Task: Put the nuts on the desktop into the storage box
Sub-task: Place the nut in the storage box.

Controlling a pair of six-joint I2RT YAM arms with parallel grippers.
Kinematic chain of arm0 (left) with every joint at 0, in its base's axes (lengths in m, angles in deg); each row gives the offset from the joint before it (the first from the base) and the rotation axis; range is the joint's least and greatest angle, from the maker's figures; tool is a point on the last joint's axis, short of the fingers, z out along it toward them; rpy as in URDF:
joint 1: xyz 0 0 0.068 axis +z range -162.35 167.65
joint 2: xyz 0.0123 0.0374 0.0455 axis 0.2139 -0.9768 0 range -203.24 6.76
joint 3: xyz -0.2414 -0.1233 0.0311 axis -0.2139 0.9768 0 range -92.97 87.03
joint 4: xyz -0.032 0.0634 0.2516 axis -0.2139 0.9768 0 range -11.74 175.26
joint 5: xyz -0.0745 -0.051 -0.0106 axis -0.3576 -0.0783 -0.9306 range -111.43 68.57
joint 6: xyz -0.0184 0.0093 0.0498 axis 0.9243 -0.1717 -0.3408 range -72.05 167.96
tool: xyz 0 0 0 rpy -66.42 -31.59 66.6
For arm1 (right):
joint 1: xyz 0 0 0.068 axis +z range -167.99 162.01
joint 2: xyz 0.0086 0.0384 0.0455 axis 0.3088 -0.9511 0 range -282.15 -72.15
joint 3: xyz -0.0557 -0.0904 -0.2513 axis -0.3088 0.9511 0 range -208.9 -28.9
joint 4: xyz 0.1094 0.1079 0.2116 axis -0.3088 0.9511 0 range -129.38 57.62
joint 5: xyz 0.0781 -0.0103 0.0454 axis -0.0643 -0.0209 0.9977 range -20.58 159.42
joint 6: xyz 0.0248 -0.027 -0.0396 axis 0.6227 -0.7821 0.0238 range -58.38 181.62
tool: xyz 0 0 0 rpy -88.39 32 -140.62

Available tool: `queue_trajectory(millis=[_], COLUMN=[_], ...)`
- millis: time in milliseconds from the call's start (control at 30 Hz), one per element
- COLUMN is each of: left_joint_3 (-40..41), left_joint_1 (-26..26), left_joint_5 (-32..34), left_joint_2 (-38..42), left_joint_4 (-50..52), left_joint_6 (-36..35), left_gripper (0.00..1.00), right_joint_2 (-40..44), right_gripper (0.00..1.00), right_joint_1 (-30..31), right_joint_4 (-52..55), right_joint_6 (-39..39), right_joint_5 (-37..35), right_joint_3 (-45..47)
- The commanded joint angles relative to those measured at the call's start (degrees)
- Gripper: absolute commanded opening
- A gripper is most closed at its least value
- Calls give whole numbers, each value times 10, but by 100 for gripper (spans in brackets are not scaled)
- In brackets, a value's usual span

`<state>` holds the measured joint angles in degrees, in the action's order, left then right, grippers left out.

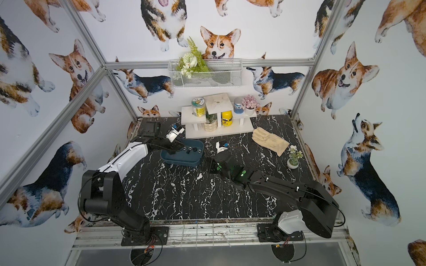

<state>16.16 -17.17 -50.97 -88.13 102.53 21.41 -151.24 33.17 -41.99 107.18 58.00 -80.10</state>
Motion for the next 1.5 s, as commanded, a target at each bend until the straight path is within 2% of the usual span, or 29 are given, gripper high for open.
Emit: queue_trajectory(millis=[0, 233, 967, 1267, 1467], left_joint_3=[-28, -61, -151, -134, -103], left_joint_1=[5, 6, -12, -19, -19], left_joint_5=[64, 132, 180, 194, 195], left_joint_2=[-35, -95, -252, -258, -218], left_joint_4=[28, 15, -15, -18, -24], left_joint_6=[13, 34, 119, 127, 129], left_gripper=[13, 14, 21, 32, 45], right_joint_2=[-19, -55, -59, -61, -105], right_gripper=[97, 98, 99, 100, 100], right_joint_1=[9, 36, 63, 63, 63], right_joint_4=[52, 89, 103, 106, 137], right_joint_6=[-55, -75, -67, -70, -42], right_joint_5=[-46, -91, -133, -138, -149], right_joint_3=[-25, -58, -57, -59, -98])
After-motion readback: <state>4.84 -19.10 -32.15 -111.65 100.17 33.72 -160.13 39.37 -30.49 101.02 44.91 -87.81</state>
